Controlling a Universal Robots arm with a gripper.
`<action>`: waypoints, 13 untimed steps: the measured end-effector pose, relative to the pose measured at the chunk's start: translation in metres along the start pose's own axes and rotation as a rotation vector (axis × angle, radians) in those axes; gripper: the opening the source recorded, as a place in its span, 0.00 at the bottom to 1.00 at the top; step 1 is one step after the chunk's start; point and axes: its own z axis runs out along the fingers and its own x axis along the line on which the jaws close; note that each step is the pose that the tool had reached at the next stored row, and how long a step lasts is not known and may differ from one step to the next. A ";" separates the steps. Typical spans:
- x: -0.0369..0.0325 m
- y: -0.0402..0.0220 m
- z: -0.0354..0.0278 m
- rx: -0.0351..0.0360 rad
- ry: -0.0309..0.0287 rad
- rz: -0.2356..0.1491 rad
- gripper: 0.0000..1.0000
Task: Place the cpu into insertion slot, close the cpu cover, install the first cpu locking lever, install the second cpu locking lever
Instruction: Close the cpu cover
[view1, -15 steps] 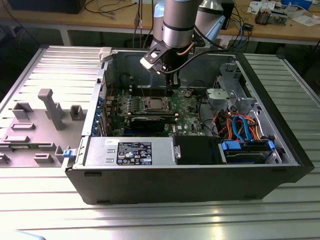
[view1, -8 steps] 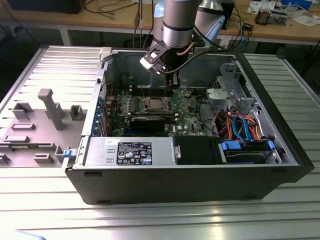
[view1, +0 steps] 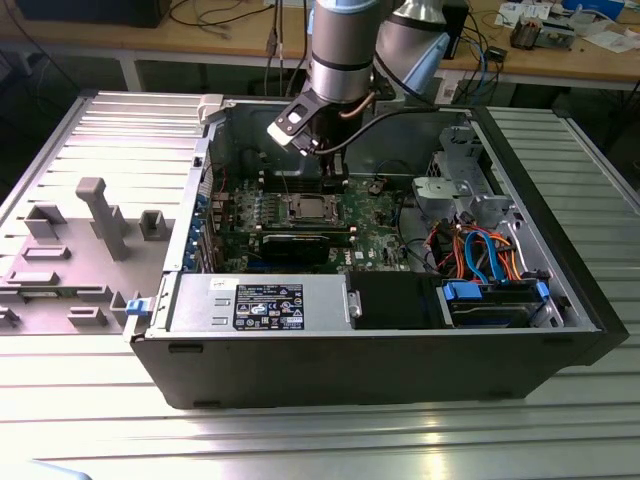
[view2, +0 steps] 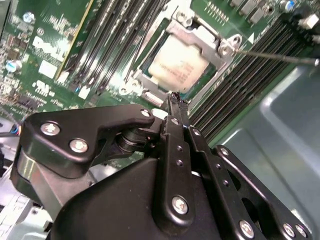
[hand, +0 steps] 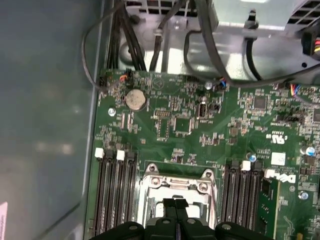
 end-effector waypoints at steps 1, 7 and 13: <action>0.0002 -0.0023 0.0016 0.0000 0.0000 -0.002 0.11; 0.0017 -0.0207 0.0140 0.0005 0.0000 -0.018 0.11; 0.0032 -0.0358 0.0159 0.0004 0.0001 -0.022 0.11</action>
